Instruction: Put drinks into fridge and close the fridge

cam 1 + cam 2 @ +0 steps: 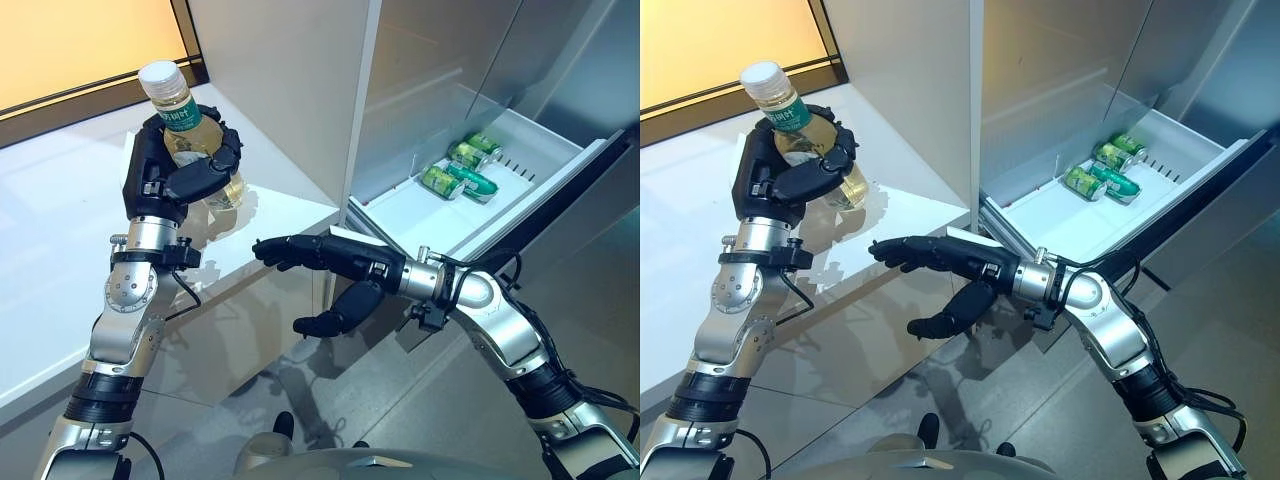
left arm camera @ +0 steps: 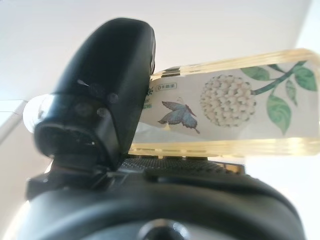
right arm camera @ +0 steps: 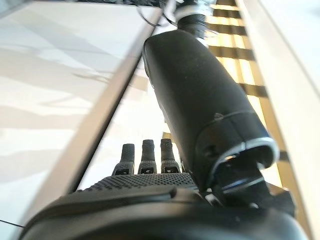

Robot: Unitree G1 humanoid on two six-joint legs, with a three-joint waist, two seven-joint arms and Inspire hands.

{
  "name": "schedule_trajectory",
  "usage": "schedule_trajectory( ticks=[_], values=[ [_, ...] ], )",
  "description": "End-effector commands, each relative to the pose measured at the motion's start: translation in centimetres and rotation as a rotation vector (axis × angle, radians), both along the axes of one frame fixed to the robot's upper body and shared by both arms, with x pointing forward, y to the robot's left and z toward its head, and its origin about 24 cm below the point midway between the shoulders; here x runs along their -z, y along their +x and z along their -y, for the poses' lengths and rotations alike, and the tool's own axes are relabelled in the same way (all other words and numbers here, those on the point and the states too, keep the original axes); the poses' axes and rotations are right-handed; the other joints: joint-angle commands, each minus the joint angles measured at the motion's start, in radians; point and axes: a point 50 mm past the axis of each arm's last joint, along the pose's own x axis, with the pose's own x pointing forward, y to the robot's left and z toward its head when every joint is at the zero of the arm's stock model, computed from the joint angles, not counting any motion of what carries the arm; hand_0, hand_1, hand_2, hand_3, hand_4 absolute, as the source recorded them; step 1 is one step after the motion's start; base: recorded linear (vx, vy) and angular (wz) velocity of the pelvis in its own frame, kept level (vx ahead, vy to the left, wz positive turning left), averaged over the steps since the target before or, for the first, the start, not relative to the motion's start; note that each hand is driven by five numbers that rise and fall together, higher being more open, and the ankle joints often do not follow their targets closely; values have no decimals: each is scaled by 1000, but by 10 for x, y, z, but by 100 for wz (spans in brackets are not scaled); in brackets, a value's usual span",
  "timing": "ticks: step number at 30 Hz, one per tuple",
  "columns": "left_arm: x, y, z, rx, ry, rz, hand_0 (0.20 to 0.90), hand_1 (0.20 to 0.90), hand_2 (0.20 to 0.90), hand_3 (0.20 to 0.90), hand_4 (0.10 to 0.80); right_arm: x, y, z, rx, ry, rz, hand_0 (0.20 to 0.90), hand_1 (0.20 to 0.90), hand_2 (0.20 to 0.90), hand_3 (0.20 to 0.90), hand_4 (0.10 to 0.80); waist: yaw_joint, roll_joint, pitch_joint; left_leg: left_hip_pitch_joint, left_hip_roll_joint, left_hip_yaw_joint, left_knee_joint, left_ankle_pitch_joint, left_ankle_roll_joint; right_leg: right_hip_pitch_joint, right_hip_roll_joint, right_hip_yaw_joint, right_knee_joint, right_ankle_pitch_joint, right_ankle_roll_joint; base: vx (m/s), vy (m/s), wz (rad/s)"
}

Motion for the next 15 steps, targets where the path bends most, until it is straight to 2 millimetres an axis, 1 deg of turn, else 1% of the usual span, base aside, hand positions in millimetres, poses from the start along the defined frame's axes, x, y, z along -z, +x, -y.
schedule_trajectory(
  ticks=[1, 3, 9, 12, 15],
  values=[
    [-95, -39, 4, 38, 136, 578, 300, 300, 300, 200, 100, -53, -6, 8, 57, 238, 216, 900, 900, 900, 900, 800, -23, 6, -124, 22, -88, -24, 1, -76, 63, -42, -14, 4, 31, 52, 51, 0, 0, 0],
    [-97, -43, 1, 10, 169, 592, 300, 300, 300, 200, 100, -51, -5, 17, 108, 246, 207, 900, 900, 900, 900, 800, -29, 8, -128, 20, -87, -19, 1, -77, 63, -46, -14, 7, 31, 51, 52, 0, 0, 0],
    [-97, -45, -2, 4, 202, 589, 300, 300, 300, 200, 100, -45, -4, 27, 183, 260, 169, 900, 900, 900, 900, 800, -35, 10, -129, 21, -87, -14, 1, -80, 63, -45, -14, 9, 26, 54, 54, 0, 0, 0],
    [-98, -44, 0, 29, 202, 588, 300, 300, 300, 200, 100, -46, -1, 25, 187, 262, 161, 900, 900, 900, 900, 800, -34, 11, -127, 22, -86, -14, 1, -80, 61, -45, -15, 8, 26, 54, 54, 0, 0, 0],
    [-96, -39, 7, 105, 182, 553, 300, 300, 300, 200, 100, -47, 5, 17, 184, 267, 145, 900, 900, 900, 900, 800, -30, 10, -125, 23, -86, -15, 1, -79, 59, -44, -16, 5, 26, 54, 53, 0, 0, 0]
  ],
)
